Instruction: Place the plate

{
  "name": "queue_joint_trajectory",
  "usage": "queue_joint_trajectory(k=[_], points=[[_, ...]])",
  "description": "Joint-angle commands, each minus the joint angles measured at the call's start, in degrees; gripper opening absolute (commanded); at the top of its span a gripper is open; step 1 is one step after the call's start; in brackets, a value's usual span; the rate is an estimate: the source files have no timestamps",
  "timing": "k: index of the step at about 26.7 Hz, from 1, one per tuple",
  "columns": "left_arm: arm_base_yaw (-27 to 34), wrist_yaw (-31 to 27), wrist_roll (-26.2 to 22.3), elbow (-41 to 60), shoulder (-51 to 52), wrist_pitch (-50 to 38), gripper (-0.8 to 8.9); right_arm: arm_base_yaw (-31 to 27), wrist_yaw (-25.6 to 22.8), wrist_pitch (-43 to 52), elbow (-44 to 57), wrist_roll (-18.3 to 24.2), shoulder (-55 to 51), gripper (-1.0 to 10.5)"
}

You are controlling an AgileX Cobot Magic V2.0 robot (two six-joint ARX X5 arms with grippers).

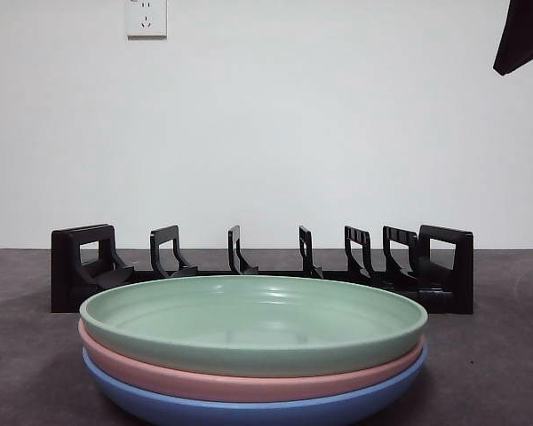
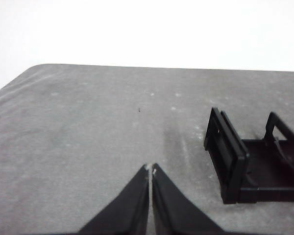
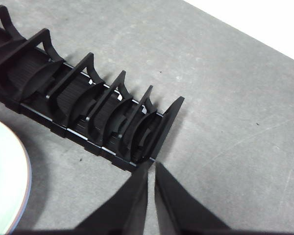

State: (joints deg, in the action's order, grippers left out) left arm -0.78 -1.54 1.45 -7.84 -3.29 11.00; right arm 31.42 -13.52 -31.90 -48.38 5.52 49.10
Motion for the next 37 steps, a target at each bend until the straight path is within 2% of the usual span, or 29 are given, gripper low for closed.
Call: queue_joint_trajectory(k=[1, 6, 9, 20, 23, 25, 29, 34, 37], points=[[0.13, 0.09, -0.74, 3.76, 3.23, -3.39, 0.08, 0.26, -0.02, 0.59, -0.26, -0.63, 0.22, 0.2], [0.13, 0.15, 3.04, 7.13, 3.13, -4.92, 0.08, 0.26, -0.04, 0.68, -0.26, -0.63, 0.22, 0.2], [0.13, 0.11, 3.15, 7.08, 2.78, -2.78, 0.08, 0.26, -0.04, 0.66, -0.26, -0.63, 0.22, 0.2], [0.13, 0.11, 3.13, 7.08, 2.64, -3.21, 0.08, 0.39, 0.04, 0.63, -0.26, -0.63, 0.17, 0.2], [0.13, 0.11, 3.13, 7.08, 2.64, -3.21, 0.08, -0.2, -1.4, 0.81, 0.11, 2.05, -1.97, 0.2], [0.13, 0.11, 3.15, 7.08, 2.64, -3.21, 0.08, -2.84, -1.07, 6.21, 4.2, 1.75, -6.01, 0.2], [0.13, 0.11, 3.13, 7.08, 2.64, -3.21, 0.08, -10.4, 0.24, 18.01, 19.1, -2.58, -19.17, 0.2], [0.13, 0.11, 3.13, 7.08, 2.64, -3.21, 0.08, -18.36, 0.35, 23.21, 36.61, -3.74, -38.03, 0.2], [0.13, 0.11, 3.13, 7.08, 2.64, -3.21, 0.08, -22.08, 3.45, 23.3, 42.84, -3.96, -46.69, 0.2]])
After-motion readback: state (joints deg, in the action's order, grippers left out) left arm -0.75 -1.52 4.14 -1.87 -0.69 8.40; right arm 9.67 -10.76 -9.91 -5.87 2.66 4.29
